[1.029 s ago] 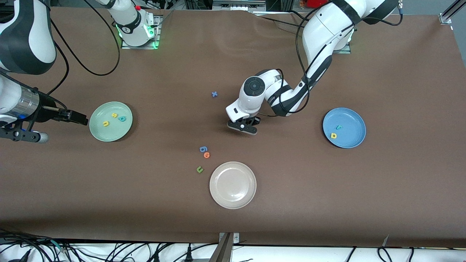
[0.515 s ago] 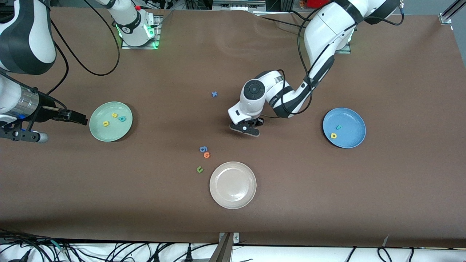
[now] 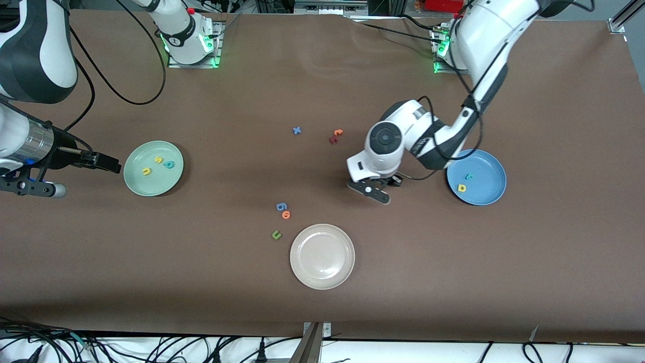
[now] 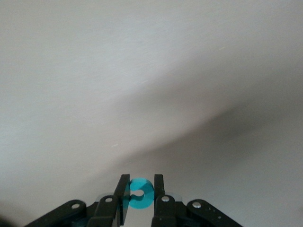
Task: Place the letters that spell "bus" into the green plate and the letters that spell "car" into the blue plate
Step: 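Carry the cyan c to the blue plate with the left gripper and release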
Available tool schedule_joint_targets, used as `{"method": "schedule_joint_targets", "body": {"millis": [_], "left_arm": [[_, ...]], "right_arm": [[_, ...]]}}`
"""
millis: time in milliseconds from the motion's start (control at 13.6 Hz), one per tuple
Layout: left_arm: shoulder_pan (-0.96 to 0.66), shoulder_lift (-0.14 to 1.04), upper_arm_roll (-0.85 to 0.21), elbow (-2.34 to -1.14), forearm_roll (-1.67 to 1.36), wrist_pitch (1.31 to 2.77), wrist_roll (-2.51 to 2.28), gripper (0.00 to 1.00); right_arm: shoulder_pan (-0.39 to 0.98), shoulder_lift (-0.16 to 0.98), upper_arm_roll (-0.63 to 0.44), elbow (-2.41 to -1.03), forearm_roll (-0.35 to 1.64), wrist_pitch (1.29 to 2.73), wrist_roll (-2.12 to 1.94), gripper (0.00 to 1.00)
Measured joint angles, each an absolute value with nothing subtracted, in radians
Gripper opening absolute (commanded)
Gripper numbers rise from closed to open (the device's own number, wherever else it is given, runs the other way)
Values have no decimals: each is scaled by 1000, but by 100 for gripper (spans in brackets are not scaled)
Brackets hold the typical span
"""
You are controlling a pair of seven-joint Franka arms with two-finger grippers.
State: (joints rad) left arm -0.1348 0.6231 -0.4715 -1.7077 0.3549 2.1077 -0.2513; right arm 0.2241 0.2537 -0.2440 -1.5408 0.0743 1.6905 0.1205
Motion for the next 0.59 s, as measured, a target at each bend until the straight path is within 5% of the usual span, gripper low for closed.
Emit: {"method": "schedule_joint_targets", "body": {"millis": [368, 588], "left_arm": [[327, 528, -706, -1891, 356, 2102, 22, 16], [483, 470, -748, -1988, 356, 2102, 132, 16]], "right_arm": [[224, 254, -244, -1541, 73, 1689, 120, 100], [224, 254, -244, -1541, 73, 1689, 120, 100]]}}
